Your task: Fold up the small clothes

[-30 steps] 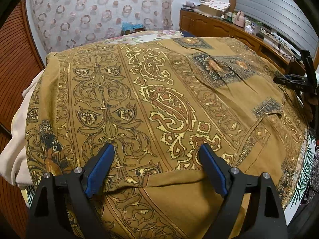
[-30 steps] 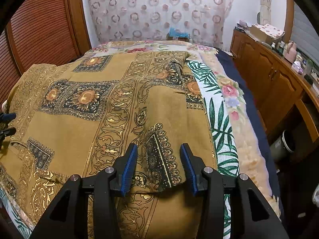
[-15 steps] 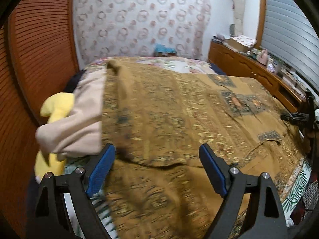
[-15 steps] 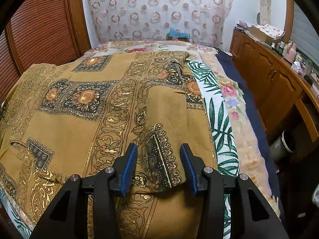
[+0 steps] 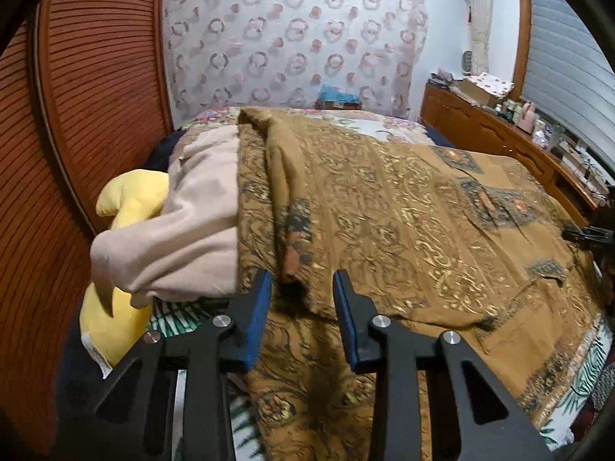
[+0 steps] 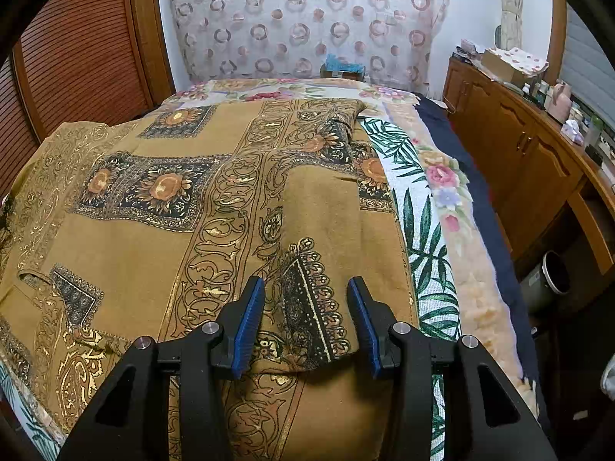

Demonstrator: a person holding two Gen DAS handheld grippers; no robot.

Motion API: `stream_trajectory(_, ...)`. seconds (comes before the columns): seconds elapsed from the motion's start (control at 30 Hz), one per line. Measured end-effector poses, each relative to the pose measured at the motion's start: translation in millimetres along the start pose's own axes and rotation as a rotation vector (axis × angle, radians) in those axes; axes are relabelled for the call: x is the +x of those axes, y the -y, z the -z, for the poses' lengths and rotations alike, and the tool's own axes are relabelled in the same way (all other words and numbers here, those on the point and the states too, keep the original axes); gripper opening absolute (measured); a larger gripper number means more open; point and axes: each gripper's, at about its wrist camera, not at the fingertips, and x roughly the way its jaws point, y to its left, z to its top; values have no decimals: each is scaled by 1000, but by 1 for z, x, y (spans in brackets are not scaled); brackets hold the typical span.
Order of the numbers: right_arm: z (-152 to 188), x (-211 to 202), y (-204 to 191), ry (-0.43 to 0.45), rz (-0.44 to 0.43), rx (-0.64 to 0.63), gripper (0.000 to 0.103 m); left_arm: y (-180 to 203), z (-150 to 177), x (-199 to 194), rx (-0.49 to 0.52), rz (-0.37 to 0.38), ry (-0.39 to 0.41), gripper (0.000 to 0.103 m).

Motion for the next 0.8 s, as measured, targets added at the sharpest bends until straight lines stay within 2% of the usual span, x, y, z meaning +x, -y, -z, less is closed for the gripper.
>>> stream_trajectory(0.07,0,0,0,0,0,0,47,-1,-2,3,2,-24,-1,34)
stream_trajectory(0.13,0,0,0,0,0,0,47,-1,-5,6,6,-9,0,32)
stream_trajectory(0.17,0,0,0,0,0,-1,47,-1,-5,6,13,4,1,18)
stream_trajectory(0.2,0,0,0,0,-1,-1,47,1,-5,7,25,16,-1,13)
stream_trajectory(0.33,0,0,0,0,2,-4,47,6,-9,8,54,15,1,9)
stream_trajectory(0.43,-1,0,1,0,3,-5,47,5,-12,11,55,-17,-3,9)
stream_trajectory(0.53,-3,-1,2,-4,-1,-3,46,4,-14,19,64,-22,-37,9)
stream_trajectory(0.57,-3,-1,2,-7,-2,-4,42,4,-13,20,73,-24,-37,9)
stream_trajectory(0.6,-3,-2,2,-9,-7,-7,32,5,-14,18,83,-23,-30,9)
stream_trajectory(0.7,-3,-7,0,-12,-29,-27,15,13,-16,5,114,-38,23,5)
stream_trajectory(0.8,-2,-12,-5,-3,-31,-69,8,19,-19,-8,120,-31,60,3)
